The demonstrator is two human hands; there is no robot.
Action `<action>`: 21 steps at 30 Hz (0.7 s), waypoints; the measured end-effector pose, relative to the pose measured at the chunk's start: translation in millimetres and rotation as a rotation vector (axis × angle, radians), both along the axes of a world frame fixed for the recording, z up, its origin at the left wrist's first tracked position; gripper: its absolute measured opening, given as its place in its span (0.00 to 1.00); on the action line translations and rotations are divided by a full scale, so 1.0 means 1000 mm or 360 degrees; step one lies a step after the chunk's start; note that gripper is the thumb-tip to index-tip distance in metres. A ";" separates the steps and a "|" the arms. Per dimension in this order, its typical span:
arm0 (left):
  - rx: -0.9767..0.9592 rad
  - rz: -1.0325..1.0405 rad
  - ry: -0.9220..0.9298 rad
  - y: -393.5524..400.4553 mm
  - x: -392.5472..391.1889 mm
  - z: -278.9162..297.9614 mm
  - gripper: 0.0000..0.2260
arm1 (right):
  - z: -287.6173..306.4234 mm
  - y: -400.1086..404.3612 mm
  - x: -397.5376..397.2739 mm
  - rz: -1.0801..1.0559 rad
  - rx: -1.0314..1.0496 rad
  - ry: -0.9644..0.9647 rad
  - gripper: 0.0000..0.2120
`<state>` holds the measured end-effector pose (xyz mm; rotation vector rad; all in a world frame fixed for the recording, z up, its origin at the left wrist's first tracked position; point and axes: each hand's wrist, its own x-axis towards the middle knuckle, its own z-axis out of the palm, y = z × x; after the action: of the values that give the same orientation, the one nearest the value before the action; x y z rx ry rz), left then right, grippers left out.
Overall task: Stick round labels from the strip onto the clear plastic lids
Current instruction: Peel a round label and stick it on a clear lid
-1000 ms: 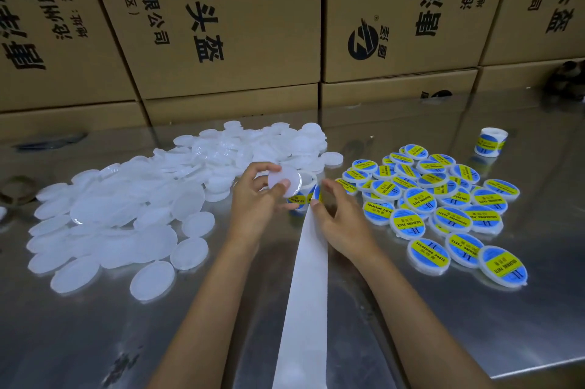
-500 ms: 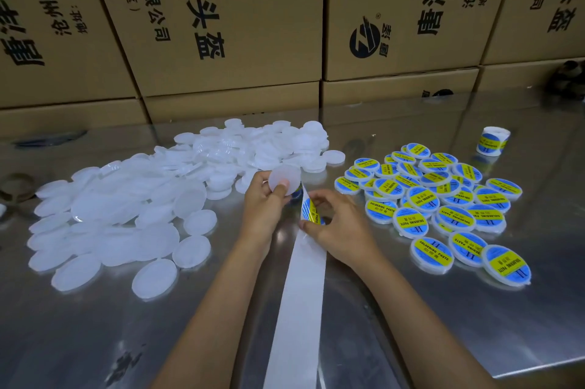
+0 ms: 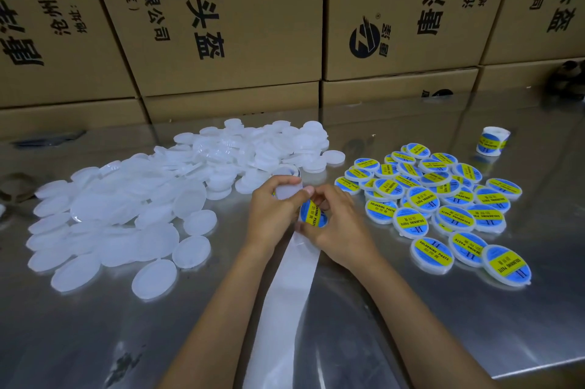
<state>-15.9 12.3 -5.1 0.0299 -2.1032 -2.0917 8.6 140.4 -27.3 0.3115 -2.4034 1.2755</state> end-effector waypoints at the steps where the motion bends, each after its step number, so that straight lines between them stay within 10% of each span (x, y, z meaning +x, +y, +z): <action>1: -0.0018 0.0005 -0.0003 0.000 0.001 0.001 0.08 | 0.000 0.000 0.001 0.0016 -0.0011 -0.0021 0.21; 21: 0.0275 -0.0139 -0.0255 -0.010 0.008 0.011 0.09 | 0.002 0.002 0.000 -0.0108 -0.0047 0.0008 0.12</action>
<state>-8.0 2.3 5.6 0.1351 -2.0360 -2.3916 8.4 142.4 -24.9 0.2228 -2.3678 1.2772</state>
